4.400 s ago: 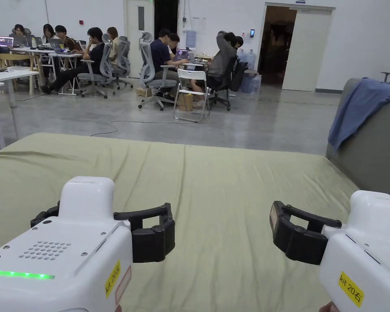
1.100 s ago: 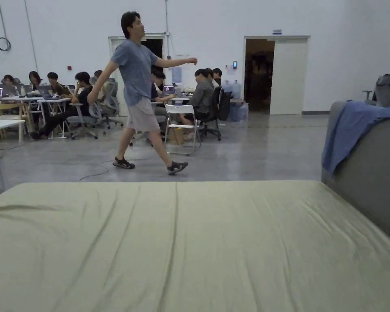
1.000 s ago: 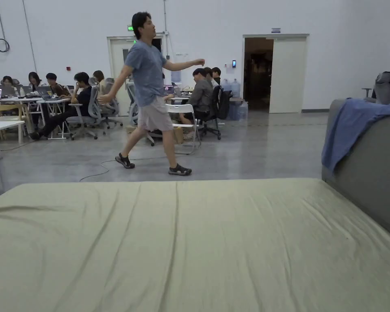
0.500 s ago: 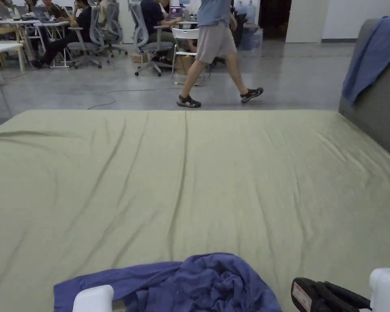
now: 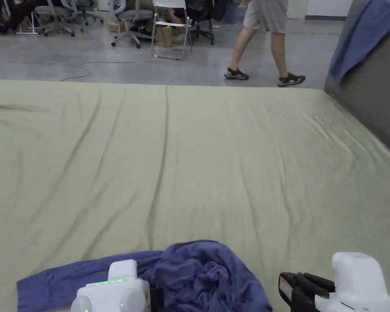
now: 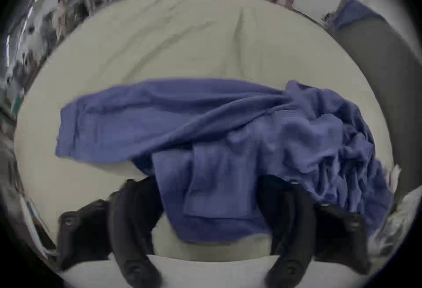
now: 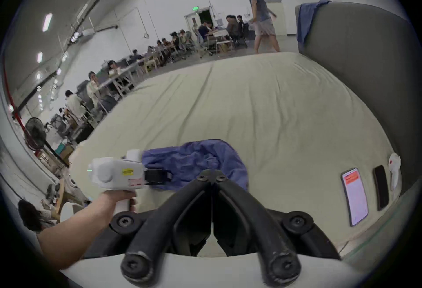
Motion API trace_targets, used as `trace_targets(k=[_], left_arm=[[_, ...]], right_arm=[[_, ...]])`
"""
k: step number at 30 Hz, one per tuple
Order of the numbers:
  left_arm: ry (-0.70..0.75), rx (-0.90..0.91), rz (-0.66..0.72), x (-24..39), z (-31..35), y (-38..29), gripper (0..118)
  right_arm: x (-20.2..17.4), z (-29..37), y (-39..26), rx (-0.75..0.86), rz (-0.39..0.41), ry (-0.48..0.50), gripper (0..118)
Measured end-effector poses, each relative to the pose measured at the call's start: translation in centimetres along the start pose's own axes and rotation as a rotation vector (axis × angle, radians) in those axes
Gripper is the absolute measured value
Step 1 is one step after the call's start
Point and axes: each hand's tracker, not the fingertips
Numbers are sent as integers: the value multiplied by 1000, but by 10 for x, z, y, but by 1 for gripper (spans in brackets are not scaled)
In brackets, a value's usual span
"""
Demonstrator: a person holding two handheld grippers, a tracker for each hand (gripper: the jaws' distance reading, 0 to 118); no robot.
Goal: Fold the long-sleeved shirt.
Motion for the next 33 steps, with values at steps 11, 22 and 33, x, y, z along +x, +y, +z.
trace_targets(k=[11, 22, 33], left_arm=[[-233, 121, 204, -36, 95, -3, 12], [-316, 340, 275, -63, 200, 4, 12], [-322, 835, 288, -104, 366, 132, 12]], right_arm=[[50, -115, -25, -380, -118, -80, 115], [-22, -17, -2, 62, 117, -159, 14], [-49, 97, 200, 474, 202, -167, 13]])
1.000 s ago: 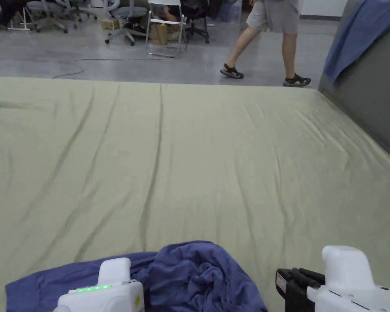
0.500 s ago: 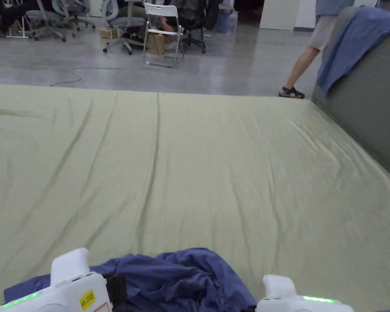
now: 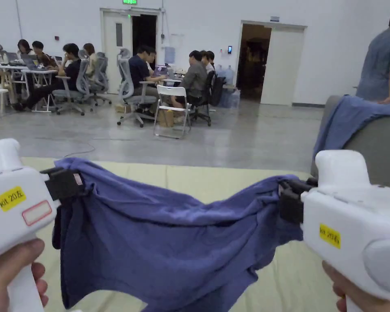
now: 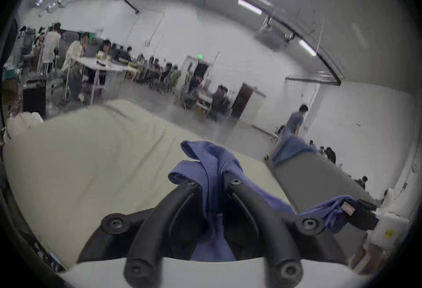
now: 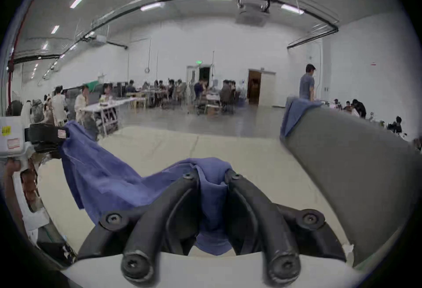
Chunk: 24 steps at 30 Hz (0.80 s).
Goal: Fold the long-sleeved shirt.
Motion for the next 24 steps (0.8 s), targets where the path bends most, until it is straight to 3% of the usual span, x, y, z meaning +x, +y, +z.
trace_targets(k=[2, 10, 14, 18, 21, 24], left_arm=[[-4, 13, 9, 1, -12, 38, 12], [-2, 8, -22, 25, -109, 126, 12], [101, -44, -164, 43, -179, 137, 12], [114, -78, -165, 48, -231, 130, 12], [112, -99, -161, 38, -260, 101, 12], [155, -157, -306, 18, -290, 40, 12]], right_arm=[[10, -18, 43, 21, -5, -51, 13], [30, -121, 167, -72, -16, -97, 13], [41, -178, 199, -135, 8, -115, 13], [45, -219, 198, -183, -16, -133, 14], [47, -255, 159, -240, 14, -161, 14], [51, -297, 85, -356, 17, -130, 14]])
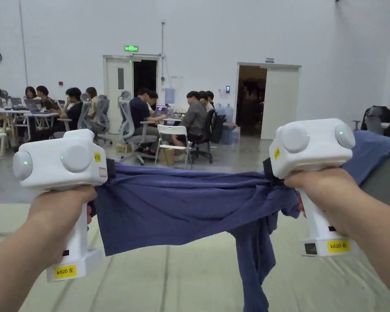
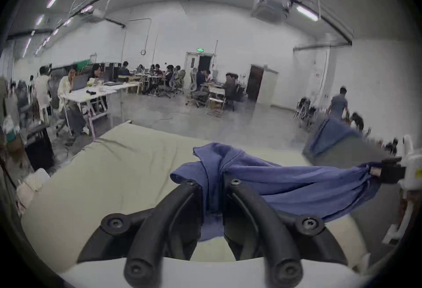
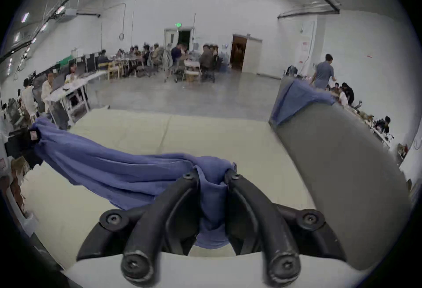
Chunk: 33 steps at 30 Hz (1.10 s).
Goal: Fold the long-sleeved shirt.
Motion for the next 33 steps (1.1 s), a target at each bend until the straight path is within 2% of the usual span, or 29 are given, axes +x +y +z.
trace_targets(k=[2, 5, 9, 12, 14, 16, 19, 22, 24, 26, 28, 29, 30, 31, 32, 33], left_arm=[[9, -113, -35, 1, -28, -53, 12], [-6, -302, 11, -7, -60, -138, 12], [-14, -483, -9, -17, -69, -235, 12], [-29, -569, -19, -28, -38, -289, 12], [-55, -643, -25, -37, -12, -315, 12], [-75, -647, -18, -49, 25, -329, 12], [-105, -691, -12, -61, 72, -350, 12], [-98, -791, 15, -72, 110, -373, 12], [-99, -814, -7, -73, 126, -388, 12], [-80, -838, -90, -71, 132, -403, 12], [-72, -857, -68, -70, 128, -414, 15], [-65, -860, -52, -70, 125, -418, 27], [-53, -851, -59, -70, 121, -420, 43], [-14, -838, -74, -70, 119, -419, 65], [37, -819, -92, -68, 119, -410, 93], [50, -776, -88, -70, 125, -402, 104]], right_arm=[[-3, -49, -50, -103, -9, 8, 14], [-8, -107, -132, -263, -53, 36, 14], [-15, -132, -228, -430, -58, 74, 14], [-12, -106, -283, -456, 2, 115, 14], [-6, -78, -312, -447, 110, 172, 13], [-5, -42, -337, -422, 164, 201, 13], [-2, 6, -374, -459, 163, 199, 13], [0, 36, -416, -545, 118, 252, 13], [-4, 45, -441, -604, 98, 252, 13], [-8, 45, -462, -640, 108, 240, 13], [-13, 37, -471, -671, 91, 241, 15], [-15, 34, -471, -676, 87, 241, 22], [-17, 33, -468, -669, 90, 231, 37], [-13, 28, -461, -672, 87, 222, 59], [-12, 29, -454, -676, 96, 191, 88], [-8, 36, -448, -641, 106, 141, 94]])
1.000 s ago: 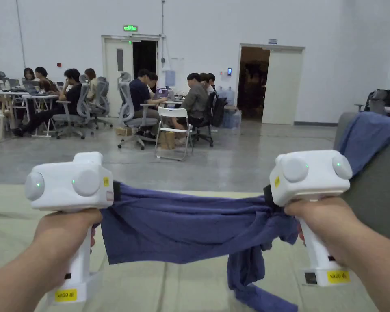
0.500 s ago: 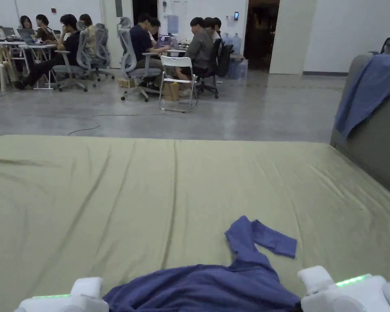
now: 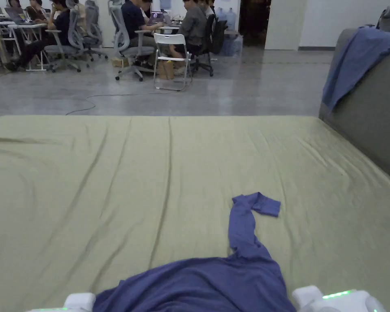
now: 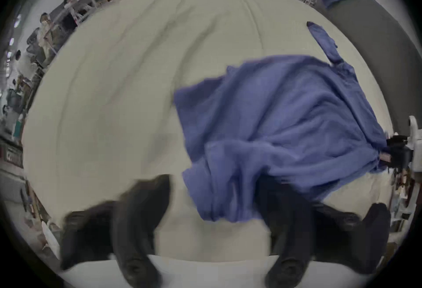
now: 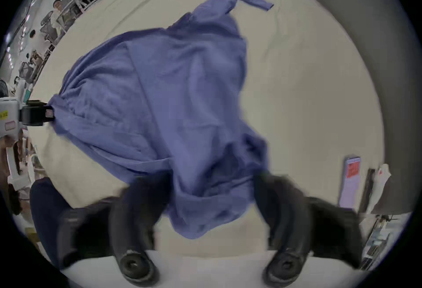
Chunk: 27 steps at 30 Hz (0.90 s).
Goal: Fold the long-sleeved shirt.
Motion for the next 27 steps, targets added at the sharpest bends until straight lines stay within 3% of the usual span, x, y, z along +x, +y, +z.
trace_targets(k=[1, 3, 5, 8, 11, 12, 13, 14, 17, 18, 19, 20, 21, 24, 27], left_arm=[[-31, 90, 22, -5, 20, 0, 107], [-125, 251, 54, -9, 68, -5, 107], [-171, 320, 65, -10, 106, -16, 107], [-123, 291, 73, 2, 135, -47, 112], [-131, 172, 47, 12, 141, -79, 108], [-163, 202, 61, 13, 144, -90, 91], [-228, 231, 72, 14, 146, -98, 45], [-254, 203, 54, 18, 142, -100, 0], [-251, 224, 40, 14, 134, -87, 0], [-234, 265, 46, 11, 130, -75, 6], [-196, 309, 37, 13, 124, -57, 30], [-209, 381, 30, 7, 117, -41, 85], [-215, 406, 47, 3, 108, -25, 118], [-141, 435, 68, 4, 68, 29, 118], [-2, 243, -27, 26, -14, 67, 118]], right_arm=[[3, 20, -4, 85, -8, -16, 93], [7, 69, -17, 239, -8, 46, 93], [8, 112, -30, 331, -77, 124, 94], [5, 151, -59, 445, -187, 198, 94], [-9, 158, -89, 482, -241, 227, 93], [-14, 158, -96, 475, -242, 223, 87], [-21, 155, -104, 474, -230, 220, 62], [-27, 153, -108, 470, -207, 226, 0], [-31, 153, -112, 442, -189, 235, 0], [-33, 150, -110, 439, -177, 259, 0], [-32, 150, -106, 439, -176, 266, 0], [-31, 151, -102, 439, -176, 264, 0], [-30, 151, -98, 441, -177, 262, 0], [-26, 148, -89, 446, -207, 246, 0], [-21, 139, -85, 425, -238, 230, 0]])
